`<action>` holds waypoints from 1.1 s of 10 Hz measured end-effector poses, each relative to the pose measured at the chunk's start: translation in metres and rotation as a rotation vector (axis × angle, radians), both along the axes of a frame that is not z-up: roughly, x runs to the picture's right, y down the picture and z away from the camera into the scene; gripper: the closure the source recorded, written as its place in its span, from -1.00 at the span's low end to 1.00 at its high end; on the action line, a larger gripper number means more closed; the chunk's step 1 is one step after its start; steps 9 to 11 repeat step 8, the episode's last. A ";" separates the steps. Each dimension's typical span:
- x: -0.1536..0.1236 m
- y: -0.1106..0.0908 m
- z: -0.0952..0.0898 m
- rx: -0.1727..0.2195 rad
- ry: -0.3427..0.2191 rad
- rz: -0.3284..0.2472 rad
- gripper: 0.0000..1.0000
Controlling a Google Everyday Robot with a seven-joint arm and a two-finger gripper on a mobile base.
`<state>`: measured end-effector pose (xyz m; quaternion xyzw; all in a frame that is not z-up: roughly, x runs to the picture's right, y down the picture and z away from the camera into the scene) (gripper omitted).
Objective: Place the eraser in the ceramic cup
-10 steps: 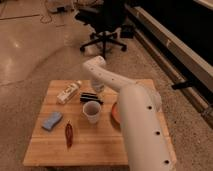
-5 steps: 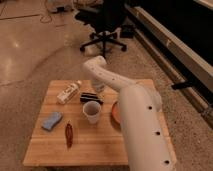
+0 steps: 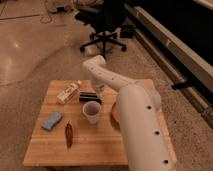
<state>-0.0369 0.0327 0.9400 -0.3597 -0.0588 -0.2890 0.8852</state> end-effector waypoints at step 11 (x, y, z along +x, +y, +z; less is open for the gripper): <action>0.000 -0.048 0.015 0.091 0.035 0.018 -0.60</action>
